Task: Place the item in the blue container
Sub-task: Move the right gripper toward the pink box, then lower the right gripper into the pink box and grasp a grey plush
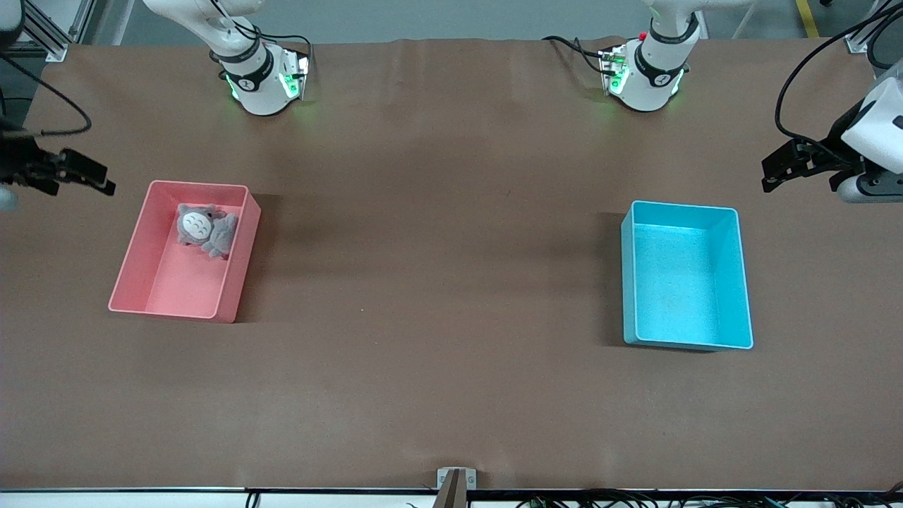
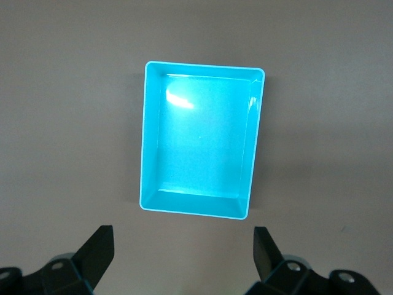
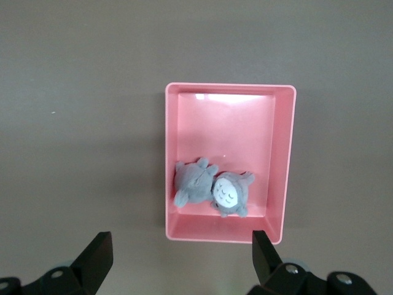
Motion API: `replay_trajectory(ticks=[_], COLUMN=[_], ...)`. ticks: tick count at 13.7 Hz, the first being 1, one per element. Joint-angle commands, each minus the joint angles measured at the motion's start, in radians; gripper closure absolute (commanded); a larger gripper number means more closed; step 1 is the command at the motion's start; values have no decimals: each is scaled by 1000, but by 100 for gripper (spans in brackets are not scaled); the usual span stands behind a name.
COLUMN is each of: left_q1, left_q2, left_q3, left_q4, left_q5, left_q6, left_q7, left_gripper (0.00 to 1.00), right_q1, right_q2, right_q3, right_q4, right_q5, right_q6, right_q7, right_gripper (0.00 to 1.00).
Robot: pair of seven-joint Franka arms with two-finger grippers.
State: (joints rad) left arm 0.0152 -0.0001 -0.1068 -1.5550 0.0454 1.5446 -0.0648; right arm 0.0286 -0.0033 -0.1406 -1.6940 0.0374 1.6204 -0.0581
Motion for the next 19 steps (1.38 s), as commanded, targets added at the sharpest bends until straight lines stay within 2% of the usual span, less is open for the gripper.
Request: replay_trajectory(ticks=[1,3,5,9,14,17,19], left_q1=[6,20,20,14,12,11,9], left_q2=[3,6,6,32,43,46,48], left_q3=[-1,-1,-2,-2,-8,-14,-16], left_q4=[12,0,-7,-8,-23,-48,-50], left_q5=[-18,-21,-22,-70,-72,-72,-72], left_q6=[-18,-17,-11,6,14,35,35], left_q7=[-3,20,20,17,19,19,19], left_gripper=[0,0,0,0,0,0,0], right_q1=[-7,-9,-9,-22,-26,-41,-42], right_q2=[127,161,166,131,75,88,120], right_q3=[-10,-11,-25,-62,-68,-70,-70], right_q4=[77,86,45,-223,-556,-674,-694], right_q5=[2,-11,-30,-34,-33,-34,-34], right_q6=[7,9,19,209,508,660,677], right_q7=[-6,-6,-5,-6,-6,-6,-6], right_gripper=[0,0,0,0,0,0,0])
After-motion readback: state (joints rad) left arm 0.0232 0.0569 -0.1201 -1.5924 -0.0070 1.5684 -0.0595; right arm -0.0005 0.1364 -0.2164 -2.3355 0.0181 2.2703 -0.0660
